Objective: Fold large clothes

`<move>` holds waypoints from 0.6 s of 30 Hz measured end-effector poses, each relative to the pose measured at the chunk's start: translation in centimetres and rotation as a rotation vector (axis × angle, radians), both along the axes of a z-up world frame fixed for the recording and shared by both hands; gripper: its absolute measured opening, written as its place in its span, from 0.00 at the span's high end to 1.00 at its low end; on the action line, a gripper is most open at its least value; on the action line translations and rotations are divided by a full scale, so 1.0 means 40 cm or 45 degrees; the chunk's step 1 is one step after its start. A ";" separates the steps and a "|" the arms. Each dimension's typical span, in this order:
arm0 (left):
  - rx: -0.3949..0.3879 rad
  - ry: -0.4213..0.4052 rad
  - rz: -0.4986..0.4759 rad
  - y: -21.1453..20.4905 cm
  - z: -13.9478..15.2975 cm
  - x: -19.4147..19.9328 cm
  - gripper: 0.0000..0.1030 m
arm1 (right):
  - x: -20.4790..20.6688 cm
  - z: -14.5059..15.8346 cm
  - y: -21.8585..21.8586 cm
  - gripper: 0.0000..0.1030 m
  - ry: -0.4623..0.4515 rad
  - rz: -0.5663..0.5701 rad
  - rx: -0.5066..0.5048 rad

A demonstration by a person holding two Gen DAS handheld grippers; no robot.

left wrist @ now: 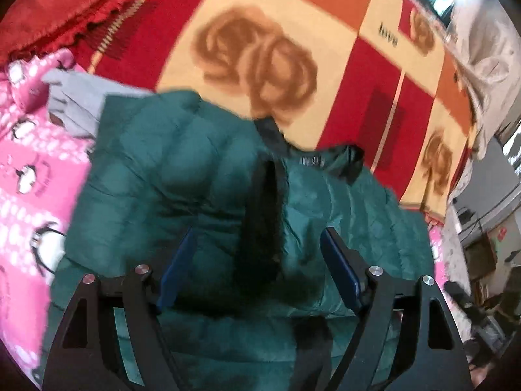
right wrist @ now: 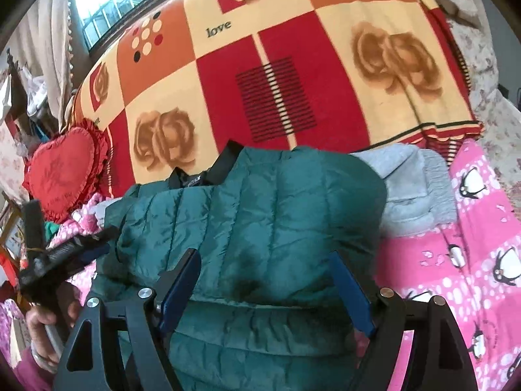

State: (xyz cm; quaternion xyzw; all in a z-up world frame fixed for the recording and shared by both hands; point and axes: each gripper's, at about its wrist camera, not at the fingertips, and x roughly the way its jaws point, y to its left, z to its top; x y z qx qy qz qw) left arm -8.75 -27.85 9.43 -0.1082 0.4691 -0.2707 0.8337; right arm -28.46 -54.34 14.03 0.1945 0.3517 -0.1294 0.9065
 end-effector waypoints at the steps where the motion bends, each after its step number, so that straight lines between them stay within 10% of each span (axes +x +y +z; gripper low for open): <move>1: 0.054 0.024 -0.020 -0.025 -0.018 -0.001 0.24 | -0.006 0.000 -0.010 0.23 -0.001 -0.015 0.012; 2: 0.106 0.032 -0.028 -0.044 -0.030 -0.001 0.24 | -0.009 0.000 -0.014 0.23 0.000 -0.023 0.017; 4: 0.121 -0.016 -0.034 -0.056 -0.026 -0.014 0.70 | -0.017 -0.003 -0.023 0.23 0.001 -0.041 0.028; 6: 0.137 -0.061 -0.029 -0.055 -0.003 -0.025 0.86 | -0.022 -0.006 -0.029 0.23 0.009 -0.050 0.025; 13: 0.135 -0.254 0.088 0.077 0.104 -0.012 0.91 | 0.012 -0.002 -0.038 0.23 -0.018 -0.063 0.045; 18: 0.192 -0.198 0.176 0.173 0.059 0.030 0.91 | 0.117 -0.039 0.012 0.23 0.014 0.033 0.042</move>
